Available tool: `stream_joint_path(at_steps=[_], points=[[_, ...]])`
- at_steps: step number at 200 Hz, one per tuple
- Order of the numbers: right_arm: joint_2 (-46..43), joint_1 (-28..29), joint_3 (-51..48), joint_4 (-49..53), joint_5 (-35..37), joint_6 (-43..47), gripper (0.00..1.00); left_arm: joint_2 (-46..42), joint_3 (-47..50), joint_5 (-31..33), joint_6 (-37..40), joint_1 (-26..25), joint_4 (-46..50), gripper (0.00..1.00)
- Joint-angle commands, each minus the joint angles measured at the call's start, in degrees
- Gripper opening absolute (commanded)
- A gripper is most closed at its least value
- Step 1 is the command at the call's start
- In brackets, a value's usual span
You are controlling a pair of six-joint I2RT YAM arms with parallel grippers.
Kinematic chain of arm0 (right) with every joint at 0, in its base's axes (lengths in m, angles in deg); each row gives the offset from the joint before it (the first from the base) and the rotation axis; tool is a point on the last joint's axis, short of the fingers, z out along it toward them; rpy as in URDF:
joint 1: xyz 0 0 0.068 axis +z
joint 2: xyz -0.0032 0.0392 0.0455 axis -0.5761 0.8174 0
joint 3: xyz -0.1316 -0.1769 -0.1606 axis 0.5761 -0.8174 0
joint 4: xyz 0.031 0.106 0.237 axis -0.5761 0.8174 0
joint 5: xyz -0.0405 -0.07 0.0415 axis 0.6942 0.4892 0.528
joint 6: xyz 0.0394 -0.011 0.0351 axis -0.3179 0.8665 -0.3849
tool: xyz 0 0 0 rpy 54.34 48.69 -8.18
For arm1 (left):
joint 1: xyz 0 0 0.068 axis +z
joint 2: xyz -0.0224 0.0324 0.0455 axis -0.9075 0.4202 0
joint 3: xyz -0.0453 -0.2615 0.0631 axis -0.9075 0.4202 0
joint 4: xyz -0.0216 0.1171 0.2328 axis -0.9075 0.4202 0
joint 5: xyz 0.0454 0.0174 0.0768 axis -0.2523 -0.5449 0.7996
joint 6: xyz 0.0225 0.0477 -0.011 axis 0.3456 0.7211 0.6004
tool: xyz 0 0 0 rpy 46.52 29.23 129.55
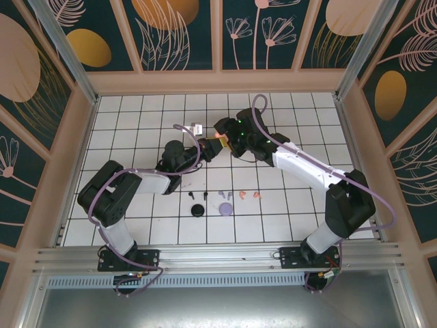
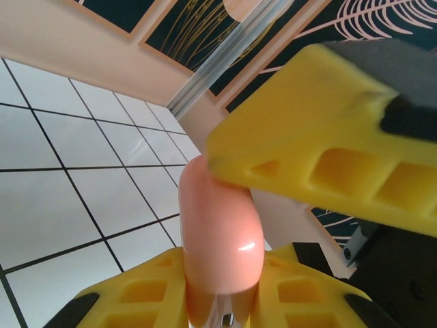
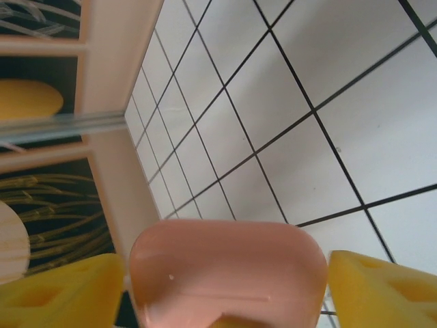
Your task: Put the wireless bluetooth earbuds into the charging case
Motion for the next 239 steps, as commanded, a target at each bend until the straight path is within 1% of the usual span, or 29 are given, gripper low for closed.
stream_joint_path(at_steps=[1,15,34,56,59,64,77,80,89,109,125,141,157,184,239], points=[[-3.22,-0.84,1.67,-0.48,0.33,1.84,0.87,-1.33,-1.78,-0.58,-0.85,0.29,-0.05,0.0],[-4.72,-2.07,1.57,0.5,0.97,3.51,0.89,-1.67,-1.86,-0.92,-0.63,0.27,0.98,0.0],[-7.62,-4.13,-0.3,0.75,0.75,7.36,0.89,-2.22,-2.2,-2.63,0.12,0.7,3.0,0.0],[-11.61,-5.81,-4.36,-0.49,0.0,14.9,0.89,-2.66,-2.79,-6.81,0.54,2.3,4.81,0.0],[-12.15,-7.42,-4.96,-0.85,-0.28,16.08,0.89,-2.67,-2.93,-7.62,0.54,2.62,4.96,0.0],[-13.17,-8.44,-6.17,-1.62,-0.85,18.51,0.89,-2.66,-3.09,-9.08,0.45,3.2,5.29,0.0],[-15.91,-10.65,-9.4,-3.97,-2.84,23.96,0.89,-2.62,-3.92,-13.28,0.49,4.99,6.65,0.0],[-16.47,-11.08,-10.03,-4.39,-3.22,25.45,0.89,-4.13,-4.08,-14.32,0.49,5.41,7.02,0.0],[-18.29,-12.55,-12.33,-6.69,-4.88,29.95,0.89,-4.77,-4.71,-17.21,0.77,6.57,8.34,0.0],[-21.73,-13.61,-16.43,-11.53,-9.06,40.65,0.88,-6.02,-6.81,-23.86,2.87,8.24,13.64,0.0],[-22.37,-14.02,-17.9,-13.19,-12.89,46.52,0.88,-6.87,-9.27,-28.03,6.27,8.53,19.8,0.0],[-21.15,-14.2,-18.08,-14.57,-18.66,50.74,0.88,-7.23,-11.6,-31.42,8.63,8.53,24.58,0.0],[-18.84,-14.16,-16.85,-14.54,-23.62,53.61,0.87,-7.07,-13.39,-34.1,9.37,8.53,26.98,0.0],[-15.6,-14.01,-14.76,-14.4,-28.83,55.63,0.85,-6.7,-14.93,-36.76,11.44,8.53,30.92,0.0],[-12.37,-12.28,-12.56,-14.41,-29.95,56.17,0.82,-5.92,-16.68,-38.02,11.44,8.53,31.65,0.0]])
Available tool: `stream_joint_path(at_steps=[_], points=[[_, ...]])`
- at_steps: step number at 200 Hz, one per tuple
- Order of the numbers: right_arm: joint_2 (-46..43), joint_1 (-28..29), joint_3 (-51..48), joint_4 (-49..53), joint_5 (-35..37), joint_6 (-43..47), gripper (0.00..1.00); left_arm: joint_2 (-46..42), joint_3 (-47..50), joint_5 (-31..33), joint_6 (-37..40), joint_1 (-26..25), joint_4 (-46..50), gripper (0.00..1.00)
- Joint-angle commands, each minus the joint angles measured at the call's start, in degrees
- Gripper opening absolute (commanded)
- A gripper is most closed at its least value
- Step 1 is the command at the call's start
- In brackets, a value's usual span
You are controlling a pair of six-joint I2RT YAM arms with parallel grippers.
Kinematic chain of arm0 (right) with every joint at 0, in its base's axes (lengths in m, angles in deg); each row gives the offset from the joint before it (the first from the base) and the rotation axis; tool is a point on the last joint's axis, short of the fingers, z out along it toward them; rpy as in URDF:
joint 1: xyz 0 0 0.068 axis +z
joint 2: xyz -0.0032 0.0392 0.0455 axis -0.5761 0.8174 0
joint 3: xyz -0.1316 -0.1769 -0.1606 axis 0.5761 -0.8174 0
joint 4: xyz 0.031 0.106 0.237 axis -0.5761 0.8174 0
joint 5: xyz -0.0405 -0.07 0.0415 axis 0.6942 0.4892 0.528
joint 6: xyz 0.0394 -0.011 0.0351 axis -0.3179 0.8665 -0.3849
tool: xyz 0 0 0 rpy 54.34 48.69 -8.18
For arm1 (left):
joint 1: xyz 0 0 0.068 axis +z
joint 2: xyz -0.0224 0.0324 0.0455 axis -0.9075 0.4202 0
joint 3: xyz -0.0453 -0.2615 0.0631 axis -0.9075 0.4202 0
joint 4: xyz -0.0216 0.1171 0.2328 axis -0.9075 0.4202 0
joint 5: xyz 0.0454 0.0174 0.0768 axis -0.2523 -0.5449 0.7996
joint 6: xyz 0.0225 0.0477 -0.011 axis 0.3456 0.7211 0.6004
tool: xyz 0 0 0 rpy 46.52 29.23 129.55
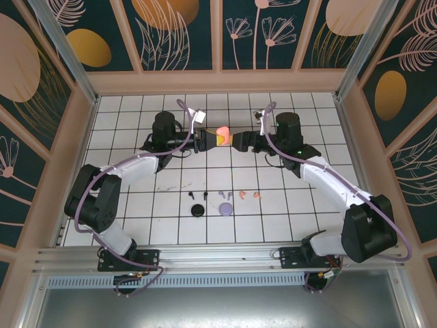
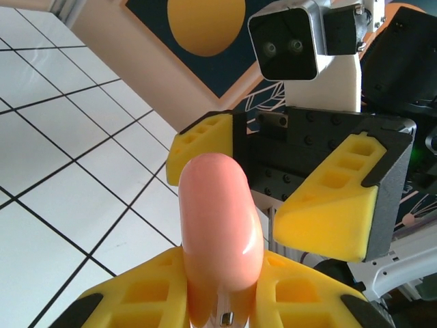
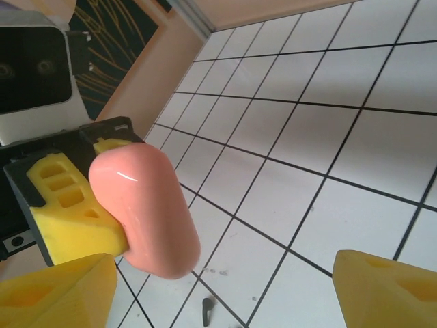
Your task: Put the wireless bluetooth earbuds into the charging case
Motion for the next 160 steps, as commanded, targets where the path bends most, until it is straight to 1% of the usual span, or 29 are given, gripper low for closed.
stream_joint_path(at_steps=[1,54,90,122,160], points=[[0.84,1.1,2.66,-2.14,-2.73,2.23,0.82,-0.13,-1.93,-2.57,1.47,-0.06,1.01,0.0],[3.22,1.74,3.95,-2.24,-0.74,2.06,0.78,-0.13,-2.56,-3.37,0.96,-0.04,0.75,0.0],[3.89,0.2,2.22,-3.1,2.23,1.18,0.73,-1.13,-2.14,-3.9,0.67,-0.09,0.36,0.0],[3.58,-1.68,0.27,-4.4,3.12,-0.9,0.7,-2.51,-1.49,-4.06,0.59,-0.14,0.17,0.0],[0.74,-1.89,-0.69,-2.98,3.43,-1.27,0.7,-3.37,-0.68,-3.85,0.78,-0.11,0.01,0.0]])
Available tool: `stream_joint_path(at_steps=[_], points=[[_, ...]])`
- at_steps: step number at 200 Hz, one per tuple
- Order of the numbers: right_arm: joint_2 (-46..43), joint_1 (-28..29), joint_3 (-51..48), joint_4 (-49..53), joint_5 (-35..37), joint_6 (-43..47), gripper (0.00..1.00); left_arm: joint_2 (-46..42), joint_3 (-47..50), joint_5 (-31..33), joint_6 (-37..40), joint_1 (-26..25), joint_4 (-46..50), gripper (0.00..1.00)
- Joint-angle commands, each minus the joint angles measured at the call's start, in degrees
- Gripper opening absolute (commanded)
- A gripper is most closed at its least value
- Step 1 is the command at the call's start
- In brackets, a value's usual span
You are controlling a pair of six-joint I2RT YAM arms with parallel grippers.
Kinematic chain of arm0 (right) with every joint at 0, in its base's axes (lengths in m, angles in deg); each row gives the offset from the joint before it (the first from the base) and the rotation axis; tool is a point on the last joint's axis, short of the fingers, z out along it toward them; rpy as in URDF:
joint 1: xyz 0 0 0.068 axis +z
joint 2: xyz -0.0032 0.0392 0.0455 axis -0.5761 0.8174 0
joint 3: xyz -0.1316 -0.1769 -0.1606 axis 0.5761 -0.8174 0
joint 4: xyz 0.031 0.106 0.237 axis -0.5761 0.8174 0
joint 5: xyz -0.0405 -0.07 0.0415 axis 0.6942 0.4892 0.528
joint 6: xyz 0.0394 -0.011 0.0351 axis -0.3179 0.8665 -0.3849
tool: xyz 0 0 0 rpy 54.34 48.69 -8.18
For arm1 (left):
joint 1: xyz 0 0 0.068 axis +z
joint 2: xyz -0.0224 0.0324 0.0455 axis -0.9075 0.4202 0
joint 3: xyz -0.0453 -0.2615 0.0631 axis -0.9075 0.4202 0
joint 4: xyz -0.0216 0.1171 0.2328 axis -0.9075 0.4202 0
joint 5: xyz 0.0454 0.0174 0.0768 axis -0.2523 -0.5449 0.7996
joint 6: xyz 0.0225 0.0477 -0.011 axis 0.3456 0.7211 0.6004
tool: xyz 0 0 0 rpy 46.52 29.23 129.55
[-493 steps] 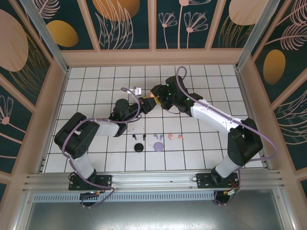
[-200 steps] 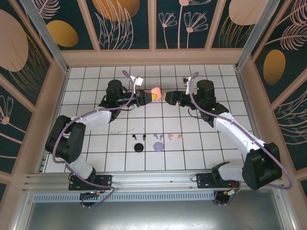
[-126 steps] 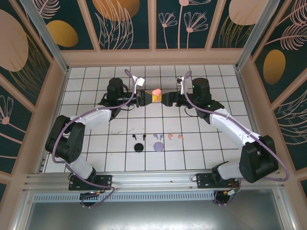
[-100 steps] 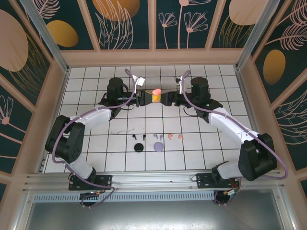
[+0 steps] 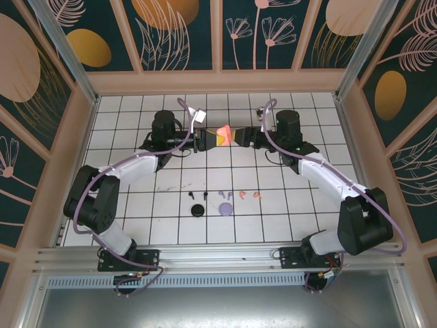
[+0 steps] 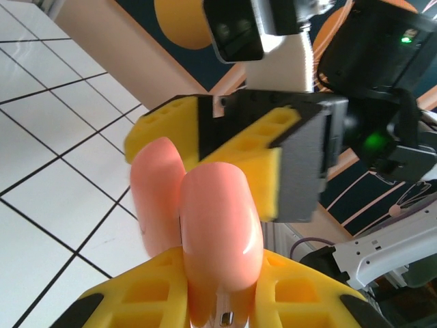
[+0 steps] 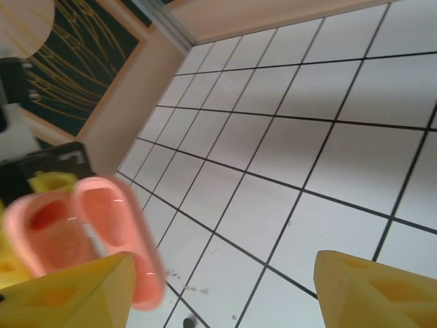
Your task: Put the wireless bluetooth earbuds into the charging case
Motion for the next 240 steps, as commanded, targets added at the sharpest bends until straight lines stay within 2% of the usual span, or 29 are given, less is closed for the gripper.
stream_joint_path(at_steps=[1,64,142,240], points=[[-2.5,-0.17,-1.09,-0.52,1.11,-0.69,0.7,-2.47,0.22,-1.87,0.81,-0.06,-1.55,0.0],[-8.79,0.22,-3.63,-2.44,-4.93,-3.73,0.7,-2.43,0.5,-1.92,-0.47,-0.12,-3.66,0.0],[-5.25,1.02,-4.89,-11.58,-8.32,-9.73,0.56,-2.49,2.32,-2.2,-6.22,-0.21,-11.69,0.0],[-2.11,2.55,-3.55,-13.53,-9.37,-10.66,0.45,-2.39,2.18,-1.76,-6.51,-0.65,-12.36,0.0]])
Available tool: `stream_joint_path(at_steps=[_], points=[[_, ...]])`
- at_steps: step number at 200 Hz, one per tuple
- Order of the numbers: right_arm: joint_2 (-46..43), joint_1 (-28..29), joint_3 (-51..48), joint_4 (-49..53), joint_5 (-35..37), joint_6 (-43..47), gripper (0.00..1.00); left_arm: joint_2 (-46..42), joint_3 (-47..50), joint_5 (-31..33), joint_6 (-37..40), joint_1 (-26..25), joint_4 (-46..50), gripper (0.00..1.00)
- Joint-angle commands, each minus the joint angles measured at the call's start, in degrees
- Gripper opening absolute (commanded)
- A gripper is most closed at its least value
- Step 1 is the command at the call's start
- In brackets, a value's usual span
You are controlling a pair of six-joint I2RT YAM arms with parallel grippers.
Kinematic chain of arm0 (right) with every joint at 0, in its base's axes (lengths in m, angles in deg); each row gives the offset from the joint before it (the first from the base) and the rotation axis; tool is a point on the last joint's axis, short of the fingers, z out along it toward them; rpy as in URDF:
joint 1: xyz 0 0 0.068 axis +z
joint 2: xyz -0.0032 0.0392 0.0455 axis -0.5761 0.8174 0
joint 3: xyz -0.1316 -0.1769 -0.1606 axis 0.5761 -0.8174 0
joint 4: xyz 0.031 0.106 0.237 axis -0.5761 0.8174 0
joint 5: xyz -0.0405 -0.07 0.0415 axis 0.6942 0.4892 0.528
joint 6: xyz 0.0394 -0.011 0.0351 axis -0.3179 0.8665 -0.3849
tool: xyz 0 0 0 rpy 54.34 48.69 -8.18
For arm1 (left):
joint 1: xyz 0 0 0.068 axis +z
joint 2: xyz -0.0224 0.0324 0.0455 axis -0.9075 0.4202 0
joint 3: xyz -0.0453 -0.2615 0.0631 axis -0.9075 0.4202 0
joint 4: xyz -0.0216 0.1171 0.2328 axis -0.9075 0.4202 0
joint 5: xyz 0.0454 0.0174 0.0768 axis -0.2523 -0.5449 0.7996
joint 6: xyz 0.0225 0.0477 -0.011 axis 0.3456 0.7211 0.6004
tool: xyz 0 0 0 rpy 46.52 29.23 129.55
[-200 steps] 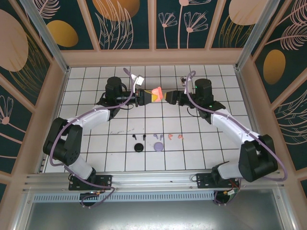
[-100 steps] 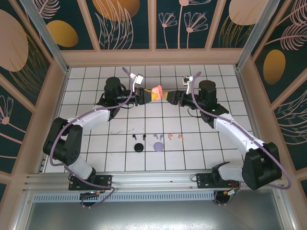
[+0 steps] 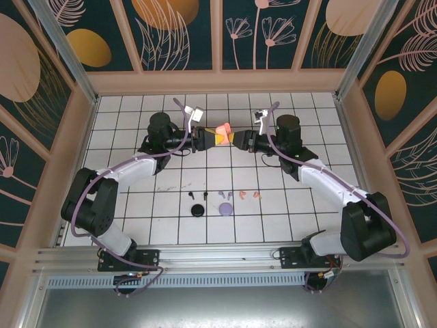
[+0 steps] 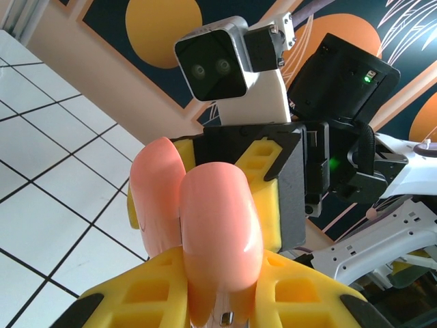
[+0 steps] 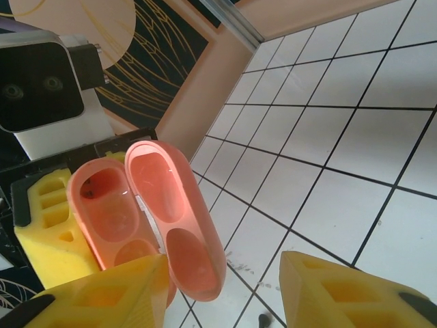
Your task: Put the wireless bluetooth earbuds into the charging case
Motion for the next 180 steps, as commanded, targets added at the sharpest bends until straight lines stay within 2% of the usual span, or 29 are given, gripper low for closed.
stream_joint_path(at_steps=[1,72,108,149,180], points=[[0.4,0.47,0.79,-3.43,-1.24,-0.35,0.44,-1.03,-0.19,-0.55,-0.38,-0.39,-2.9,0.0],[1.53,0.64,0.69,-7.34,-4.87,-2.85,0.32,-1.03,-0.48,-0.33,-0.69,-0.52,-3.38,0.0],[1.98,1.17,0.81,-6.98,-5.65,-2.51,0.31,-1.04,-0.43,0.15,-0.98,-0.6,-4.11,0.0],[1.64,1.17,-0.26,-7.01,-5.02,-2.32,0.19,-1.21,-0.67,0.5,-1.4,-0.61,-4.57,0.0],[1.32,1.17,-0.54,-7.06,-4.53,-2.41,0.14,-1.21,-0.85,0.59,-1.39,-0.7,-4.57,0.0]])
